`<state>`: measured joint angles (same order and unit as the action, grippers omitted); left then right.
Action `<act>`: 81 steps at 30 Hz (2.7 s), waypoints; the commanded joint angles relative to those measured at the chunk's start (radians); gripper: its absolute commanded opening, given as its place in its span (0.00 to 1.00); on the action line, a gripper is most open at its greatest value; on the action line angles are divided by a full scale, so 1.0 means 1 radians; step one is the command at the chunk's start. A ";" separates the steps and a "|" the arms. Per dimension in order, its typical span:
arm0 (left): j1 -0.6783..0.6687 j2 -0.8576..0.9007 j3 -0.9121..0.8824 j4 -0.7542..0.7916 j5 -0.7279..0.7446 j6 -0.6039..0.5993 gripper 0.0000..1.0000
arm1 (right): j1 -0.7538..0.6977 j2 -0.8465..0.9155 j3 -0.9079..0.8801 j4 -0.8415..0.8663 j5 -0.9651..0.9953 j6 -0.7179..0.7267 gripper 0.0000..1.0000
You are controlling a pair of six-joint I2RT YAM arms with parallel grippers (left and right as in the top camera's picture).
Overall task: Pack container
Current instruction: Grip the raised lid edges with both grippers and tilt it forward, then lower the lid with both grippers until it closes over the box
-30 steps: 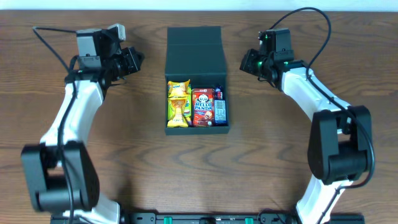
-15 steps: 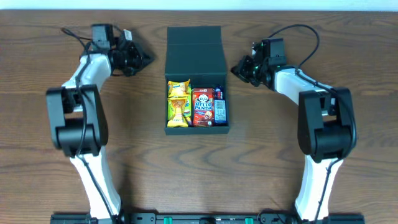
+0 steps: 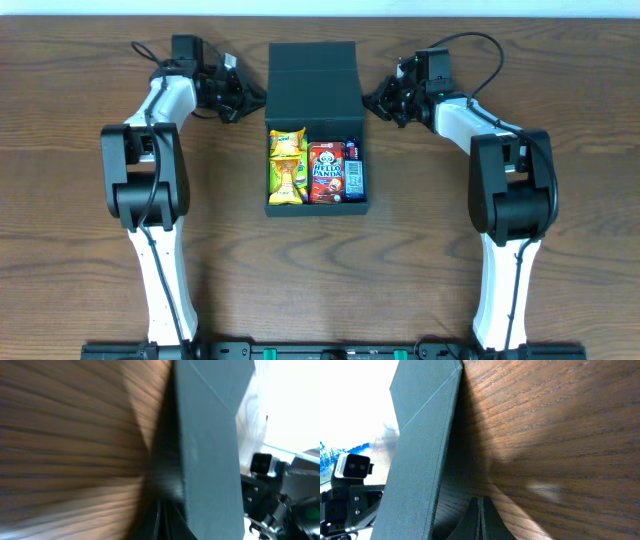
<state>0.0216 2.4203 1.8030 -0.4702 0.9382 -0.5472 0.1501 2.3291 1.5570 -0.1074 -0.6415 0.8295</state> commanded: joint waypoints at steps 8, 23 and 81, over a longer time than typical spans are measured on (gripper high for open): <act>-0.009 0.014 0.027 0.055 0.140 0.057 0.06 | 0.005 0.013 0.019 0.140 -0.172 -0.008 0.01; -0.009 -0.115 0.054 0.046 0.215 0.202 0.06 | -0.065 -0.015 0.019 0.356 -0.441 -0.047 0.02; -0.008 -0.461 0.050 -0.757 -0.370 0.690 0.06 | -0.018 -0.422 0.019 -0.550 0.184 -0.531 0.02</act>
<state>0.0120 1.9728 1.8416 -1.2240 0.5945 0.1318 0.1329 1.9594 1.5688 -0.6075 -0.6998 0.3275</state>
